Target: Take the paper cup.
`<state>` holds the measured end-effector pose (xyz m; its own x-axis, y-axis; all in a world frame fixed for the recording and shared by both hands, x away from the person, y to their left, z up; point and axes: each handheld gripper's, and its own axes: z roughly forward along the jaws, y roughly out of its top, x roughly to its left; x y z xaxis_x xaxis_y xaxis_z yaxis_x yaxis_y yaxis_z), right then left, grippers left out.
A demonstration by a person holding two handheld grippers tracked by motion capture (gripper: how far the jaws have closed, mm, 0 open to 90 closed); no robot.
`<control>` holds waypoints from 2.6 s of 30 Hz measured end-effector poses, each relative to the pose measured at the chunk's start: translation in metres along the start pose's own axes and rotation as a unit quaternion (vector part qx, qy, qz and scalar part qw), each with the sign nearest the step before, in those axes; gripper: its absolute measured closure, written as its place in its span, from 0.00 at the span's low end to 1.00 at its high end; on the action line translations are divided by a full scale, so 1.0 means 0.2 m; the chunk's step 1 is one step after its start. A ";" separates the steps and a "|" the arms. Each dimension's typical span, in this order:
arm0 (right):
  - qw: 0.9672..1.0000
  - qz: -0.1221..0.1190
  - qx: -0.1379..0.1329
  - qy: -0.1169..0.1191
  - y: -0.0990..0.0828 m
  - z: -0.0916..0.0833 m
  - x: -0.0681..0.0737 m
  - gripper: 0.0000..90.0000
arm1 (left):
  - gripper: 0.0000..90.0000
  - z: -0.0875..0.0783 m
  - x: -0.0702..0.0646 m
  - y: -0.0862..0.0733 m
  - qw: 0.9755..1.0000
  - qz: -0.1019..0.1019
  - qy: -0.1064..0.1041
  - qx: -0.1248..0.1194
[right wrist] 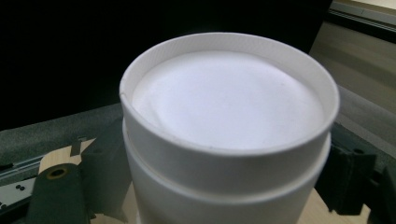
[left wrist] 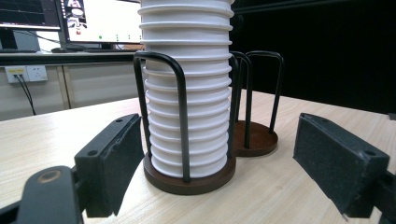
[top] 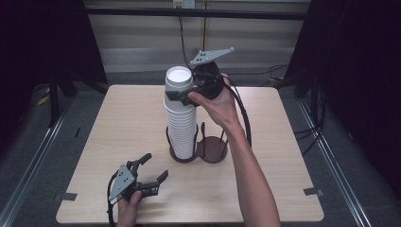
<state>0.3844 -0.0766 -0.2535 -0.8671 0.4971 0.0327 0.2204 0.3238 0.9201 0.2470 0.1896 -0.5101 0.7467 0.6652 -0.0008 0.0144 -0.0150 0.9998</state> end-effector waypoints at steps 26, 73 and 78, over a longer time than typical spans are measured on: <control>0.997 0.012 -0.076 0.001 0.06 -0.10 0.01 0.21 | 0.18 0.00 0.00 0.00 1.000 0.001 0.000 0.000; 0.983 0.038 -0.179 -0.013 0.08 -0.37 0.00 0.22 | 0.17 0.00 -0.01 0.00 1.000 -0.001 -0.001 0.000; 0.983 0.038 -0.178 -0.022 0.07 -0.43 0.00 0.22 | 0.17 0.00 -0.01 0.00 1.000 0.001 0.005 0.001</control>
<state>0.3482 -0.1421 -0.2072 -0.8326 0.5453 0.0968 0.1063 -0.0142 0.9942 0.2458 0.1878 -0.5099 0.7405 0.6721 0.0012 0.0146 -0.0179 0.9997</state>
